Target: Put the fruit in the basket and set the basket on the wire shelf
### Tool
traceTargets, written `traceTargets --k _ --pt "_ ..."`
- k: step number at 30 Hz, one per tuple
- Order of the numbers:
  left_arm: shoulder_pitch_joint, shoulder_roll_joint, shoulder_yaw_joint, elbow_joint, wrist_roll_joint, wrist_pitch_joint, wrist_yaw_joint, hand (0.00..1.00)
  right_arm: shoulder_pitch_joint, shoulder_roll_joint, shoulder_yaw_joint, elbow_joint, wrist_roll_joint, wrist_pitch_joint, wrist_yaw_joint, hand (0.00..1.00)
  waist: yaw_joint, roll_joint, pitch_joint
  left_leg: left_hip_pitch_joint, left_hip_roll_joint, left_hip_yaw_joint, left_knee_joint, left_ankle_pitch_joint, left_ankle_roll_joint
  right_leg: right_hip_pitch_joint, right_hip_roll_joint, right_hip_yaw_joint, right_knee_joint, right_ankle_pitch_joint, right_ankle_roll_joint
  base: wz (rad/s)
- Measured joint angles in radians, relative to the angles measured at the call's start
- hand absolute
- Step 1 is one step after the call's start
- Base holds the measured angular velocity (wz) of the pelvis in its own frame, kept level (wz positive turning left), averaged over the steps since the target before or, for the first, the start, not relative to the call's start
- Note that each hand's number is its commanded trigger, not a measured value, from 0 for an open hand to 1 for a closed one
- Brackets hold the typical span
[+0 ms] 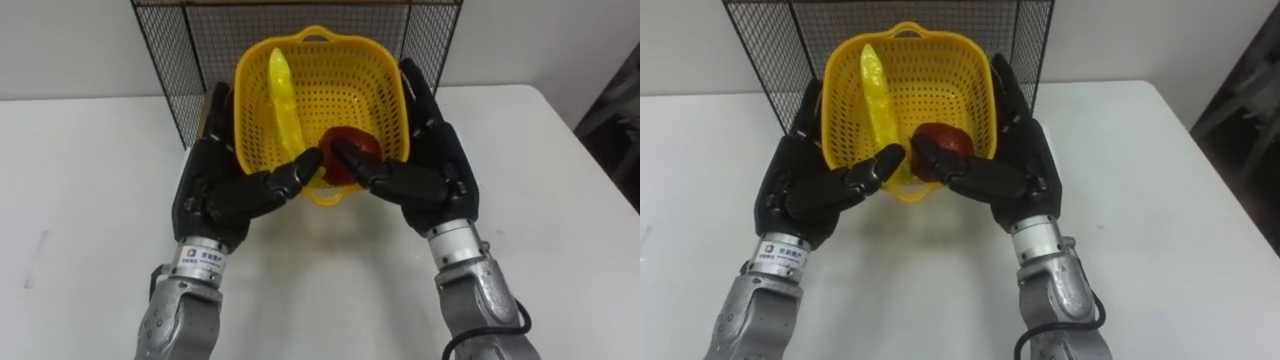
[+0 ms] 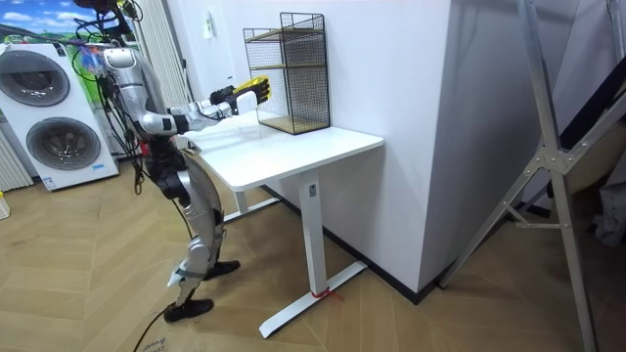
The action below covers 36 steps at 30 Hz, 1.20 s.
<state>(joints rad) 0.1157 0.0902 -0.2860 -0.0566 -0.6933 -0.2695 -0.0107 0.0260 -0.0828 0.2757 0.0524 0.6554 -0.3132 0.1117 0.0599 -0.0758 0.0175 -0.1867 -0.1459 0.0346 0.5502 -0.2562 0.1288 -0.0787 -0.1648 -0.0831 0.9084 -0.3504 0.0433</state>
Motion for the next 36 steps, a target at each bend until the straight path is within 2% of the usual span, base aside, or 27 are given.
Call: traceTargets --k 1,2,3,5,6,8,9,10,16,19,26,30,33,36 --pt "-0.001 0.000 0.000 0.000 -0.002 -0.001 0.003 0.00 -0.001 0.004 0.000 0.001 0.000 -0.001 0.000 0.00 -0.005 0.009 0.0039 0.014 0.000 -0.017 -0.003 -0.005 0.007 -0.013 0.004 -0.003 0.023 0.038 0.009 0.13" --pt "-0.001 0.000 -0.001 0.000 -0.002 -0.001 0.006 0.00 -0.001 0.005 0.000 0.001 -0.001 -0.001 0.000 0.00 -0.009 0.018 0.0089 0.019 0.001 -0.024 -0.006 -0.009 0.010 -0.016 0.008 -0.002 0.026 0.040 0.017 0.06" --pt "-0.001 0.000 0.000 0.000 -0.001 -0.002 0.016 0.00 -0.003 0.004 0.004 0.001 -0.002 -0.001 0.000 0.00 -0.007 0.018 0.0073 0.022 0.002 -0.028 -0.017 -0.009 0.014 -0.035 0.007 -0.002 0.012 0.026 0.018 0.03" --pt "-0.002 0.000 0.001 0.002 -0.001 -0.001 0.032 0.00 0.001 0.003 0.009 0.001 -0.002 0.003 0.000 0.00 -0.009 0.022 0.0092 0.028 0.004 -0.030 -0.032 -0.001 0.024 -0.060 0.010 -0.021 -0.068 -0.009 0.014 0.08" --pt "-0.002 0.000 -0.001 0.004 -0.001 0.000 0.033 0.00 0.000 -0.002 0.008 0.007 -0.002 0.007 0.001 0.00 -0.009 0.031 0.0147 0.037 0.005 -0.029 -0.037 0.000 0.027 -0.061 0.016 -0.024 -0.162 -0.021 0.012 0.05" --pt "-0.002 0.000 -0.003 0.005 0.000 -0.001 0.033 0.00 0.000 0.002 0.009 0.017 0.000 0.010 0.000 0.00 -0.004 0.033 0.0143 0.043 0.003 -0.022 -0.047 -0.002 0.031 -0.066 0.034 -0.008 -0.290 0.008 0.008 0.00" --pt "-0.001 -0.002 -0.005 0.009 0.001 0.000 0.038 0.00 0.000 0.001 0.009 0.018 0.000 0.010 0.000 0.00 -0.004 0.036 0.0111 0.043 0.002 -0.029 -0.053 -0.002 0.031 -0.072 0.051 0.002 -0.328 0.049 0.009 0.00" --pt "-0.001 -0.002 -0.011 0.013 0.001 0.001 0.042 0.00 -0.002 -0.002 0.009 0.018 0.000 0.010 0.000 0.00 -0.002 0.040 0.0055 0.043 0.007 -0.033 -0.064 -0.001 0.029 -0.064 0.059 0.001 -0.358 0.059 0.008 0.00" --pt "-0.001 -0.001 -0.012 0.012 0.001 0.002 0.050 0.00 -0.011 0.001 0.009 0.018 0.001 0.010 0.000 0.00 -0.005 0.038 0.0003 0.062 0.040 -0.039 -0.112 0.006 0.018 -0.010 0.100 -0.003 -0.478 0.113 -0.001 -0.06" --pt "-0.002 -0.001 -0.013 0.013 0.003 0.003 0.050 0.00 -0.013 0.001 0.008 0.018 0.000 0.010 0.000 0.00 -0.007 0.038 0.0003 0.073 0.050 -0.037 -0.129 0.007 0.016 0.013 0.114 -0.001 -0.526 0.132 -0.002 -0.06" --pt "-0.002 -0.001 -0.013 0.012 0.021 0.003 0.050 0.00 -0.022 0.001 0.008 0.018 0.000 0.011 0.000 0.00 -0.015 0.040 0.0003 0.106 0.053 -0.036 -0.176 0.027 0.012 0.049 0.120 0.001 -0.583 0.162 -0.005 -0.01" --pt "-0.002 0.000 -0.013 0.014 0.021 0.003 0.050 0.00 -0.023 0.001 0.009 0.017 0.000 0.010 0.000 0.00 -0.019 0.042 0.0009 0.125 0.066 -0.035 -0.186 0.030 0.007 0.083 0.133 0.001 -0.629 0.186 -0.011 -0.03" --pt "-0.002 0.000 -0.013 0.017 0.024 0.003 0.050 0.00 -0.023 -0.001 0.009 0.017 0.001 0.010 0.000 0.00 -0.027 0.049 -0.0022 0.130 0.067 -0.035 -0.191 0.031 0.005 0.089 0.135 0.000 -0.636 0.191 -0.012 0.00" --pt "-0.002 0.000 -0.014 0.019 0.030 0.003 0.050 0.00 -0.022 -0.002 0.009 0.017 0.001 0.010 0.000 0.00 -0.032 0.053 -0.0014 0.136 0.069 -0.034 -0.192 0.032 0.003 0.094 0.137 0.000 -0.639 0.191 -0.013 0.00"
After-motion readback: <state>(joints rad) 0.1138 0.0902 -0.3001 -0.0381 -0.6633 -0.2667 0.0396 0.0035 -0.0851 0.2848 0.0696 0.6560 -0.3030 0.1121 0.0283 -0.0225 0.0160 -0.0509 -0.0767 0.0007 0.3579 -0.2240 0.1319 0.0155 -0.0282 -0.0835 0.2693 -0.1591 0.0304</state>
